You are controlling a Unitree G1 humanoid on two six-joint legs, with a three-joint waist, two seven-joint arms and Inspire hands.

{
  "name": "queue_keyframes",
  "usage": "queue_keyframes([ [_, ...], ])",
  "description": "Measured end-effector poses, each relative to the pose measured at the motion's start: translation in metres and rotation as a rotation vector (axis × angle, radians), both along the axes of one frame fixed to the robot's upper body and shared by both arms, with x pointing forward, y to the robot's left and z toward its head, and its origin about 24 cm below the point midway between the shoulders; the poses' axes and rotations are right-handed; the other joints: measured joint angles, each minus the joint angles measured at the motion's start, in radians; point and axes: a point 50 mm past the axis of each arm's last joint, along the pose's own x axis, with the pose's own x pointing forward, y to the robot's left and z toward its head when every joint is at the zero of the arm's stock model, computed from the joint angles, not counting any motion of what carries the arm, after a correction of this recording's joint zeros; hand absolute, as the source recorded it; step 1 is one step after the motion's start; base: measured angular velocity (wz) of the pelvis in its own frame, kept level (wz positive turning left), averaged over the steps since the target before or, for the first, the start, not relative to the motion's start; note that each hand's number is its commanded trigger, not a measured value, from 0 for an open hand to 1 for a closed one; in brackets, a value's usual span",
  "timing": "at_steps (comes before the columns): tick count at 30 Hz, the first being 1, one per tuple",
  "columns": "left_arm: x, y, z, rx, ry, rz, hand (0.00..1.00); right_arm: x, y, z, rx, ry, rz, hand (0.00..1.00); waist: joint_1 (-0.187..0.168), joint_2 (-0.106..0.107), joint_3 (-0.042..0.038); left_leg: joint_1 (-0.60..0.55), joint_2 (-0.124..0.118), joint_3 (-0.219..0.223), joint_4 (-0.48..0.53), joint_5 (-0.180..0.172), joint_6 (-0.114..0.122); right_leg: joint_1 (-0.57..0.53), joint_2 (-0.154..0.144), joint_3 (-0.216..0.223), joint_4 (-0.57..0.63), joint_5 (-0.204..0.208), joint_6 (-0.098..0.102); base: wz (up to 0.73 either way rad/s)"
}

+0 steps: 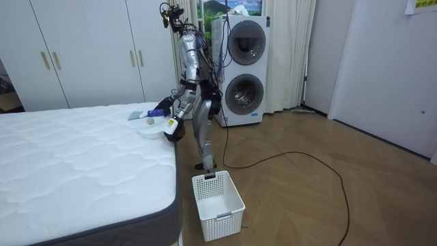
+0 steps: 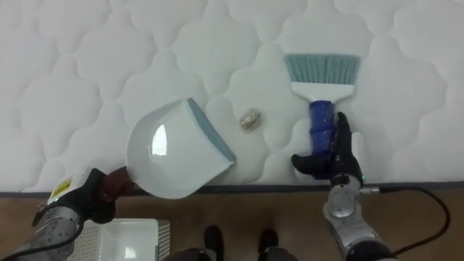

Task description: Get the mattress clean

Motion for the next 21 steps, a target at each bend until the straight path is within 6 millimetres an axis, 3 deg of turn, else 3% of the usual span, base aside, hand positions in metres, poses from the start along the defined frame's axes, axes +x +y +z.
queue_keyframes([
  [4,0.005,-0.002,0.003,-0.004,-0.016,-0.005,1.00,-0.002,-0.003,-0.002,-0.061,0.023,0.034,0.00,-0.001,0.000,0.0000,-0.007,-0.001,-0.001,0.000,0.000,0.000,-0.007,-0.001,-0.001,0.004,0.000,0.000,0.00],
  [5,0.006,-0.002,0.004,-0.003,-0.019,-0.006,1.00,-0.003,-0.004,-0.003,-0.074,0.033,0.038,0.37,-0.001,0.000,0.0000,-0.007,-0.001,-0.002,-0.001,0.000,0.000,-0.007,-0.001,-0.001,0.004,0.000,0.000,0.00],
  [8,0.006,-0.003,0.004,0.003,-0.015,-0.009,1.00,-0.003,-0.005,-0.004,-0.089,0.043,0.043,1.00,-0.002,0.000,-0.0002,-0.005,-0.002,-0.003,-0.003,0.000,0.000,-0.005,-0.001,-0.001,0.004,0.000,0.000,0.00],
  [17,0.009,-0.005,0.004,0.011,-0.008,-0.016,1.00,0.007,-0.038,0.010,-0.174,0.076,-0.060,1.00,0.001,-0.001,-0.0004,0.000,-0.003,-0.021,-0.001,0.000,0.000,0.011,-0.001,-0.016,0.002,0.001,0.000,0.04],
  [21,0.010,-0.006,0.004,0.007,-0.002,-0.018,1.00,0.009,-0.043,0.012,-0.195,0.098,-0.074,1.00,0.003,-0.001,-0.0003,-0.003,-0.002,-0.023,0.003,-0.001,-0.002,0.011,0.000,-0.020,0.001,0.000,0.000,0.01],
])
